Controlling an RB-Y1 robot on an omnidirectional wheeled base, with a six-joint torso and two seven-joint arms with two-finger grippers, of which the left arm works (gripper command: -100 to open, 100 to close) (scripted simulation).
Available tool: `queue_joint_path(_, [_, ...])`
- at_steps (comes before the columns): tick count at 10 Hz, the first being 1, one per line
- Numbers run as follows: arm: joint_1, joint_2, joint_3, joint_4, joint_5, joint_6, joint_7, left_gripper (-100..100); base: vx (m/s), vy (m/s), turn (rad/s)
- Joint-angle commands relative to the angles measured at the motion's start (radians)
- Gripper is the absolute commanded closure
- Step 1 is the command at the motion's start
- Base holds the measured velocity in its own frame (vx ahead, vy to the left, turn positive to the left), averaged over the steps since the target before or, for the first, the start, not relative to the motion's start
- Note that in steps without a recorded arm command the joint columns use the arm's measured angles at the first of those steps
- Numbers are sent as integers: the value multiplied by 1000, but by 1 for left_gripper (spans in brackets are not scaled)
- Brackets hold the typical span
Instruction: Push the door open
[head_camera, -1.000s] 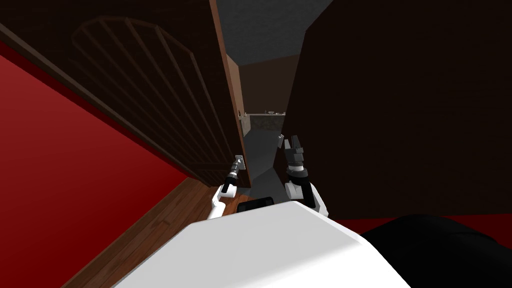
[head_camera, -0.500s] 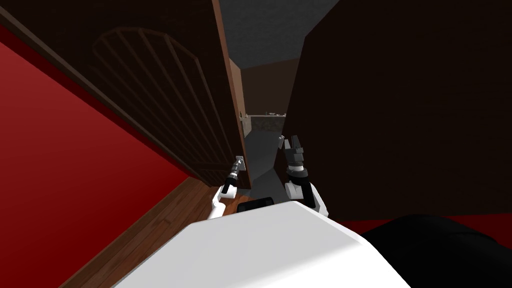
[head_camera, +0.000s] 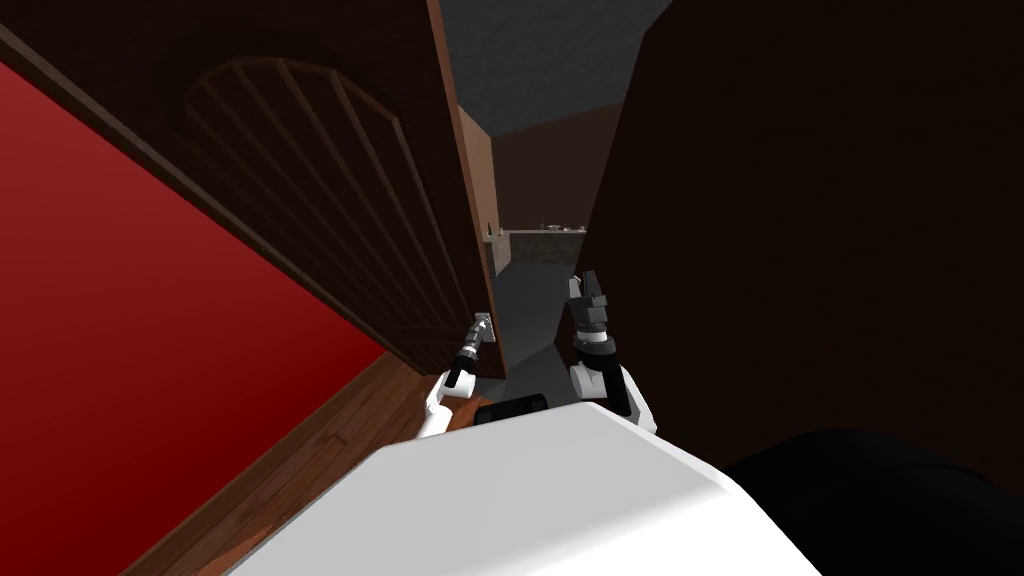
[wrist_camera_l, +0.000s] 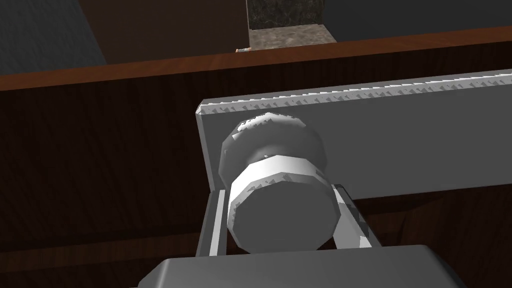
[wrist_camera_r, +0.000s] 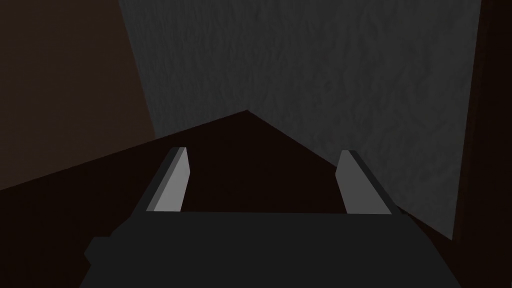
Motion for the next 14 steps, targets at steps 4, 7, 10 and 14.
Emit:
queue_joint_path(4, [1, 18, -25, -12, 40, 3, -34, -100, 137, -49, 236])
queue_joint_path(7, [9, 14, -35, -27, 43, 9, -30, -100, -210, -1, -7])
queue_joint_path(10, [22, -1, -49, -51, 48, 19, -23, -100, -245, -2, 19])
queue_joint_path(14, [7, 5, -36, -26, 47, 6, -28, -100, 75, -35, -16])
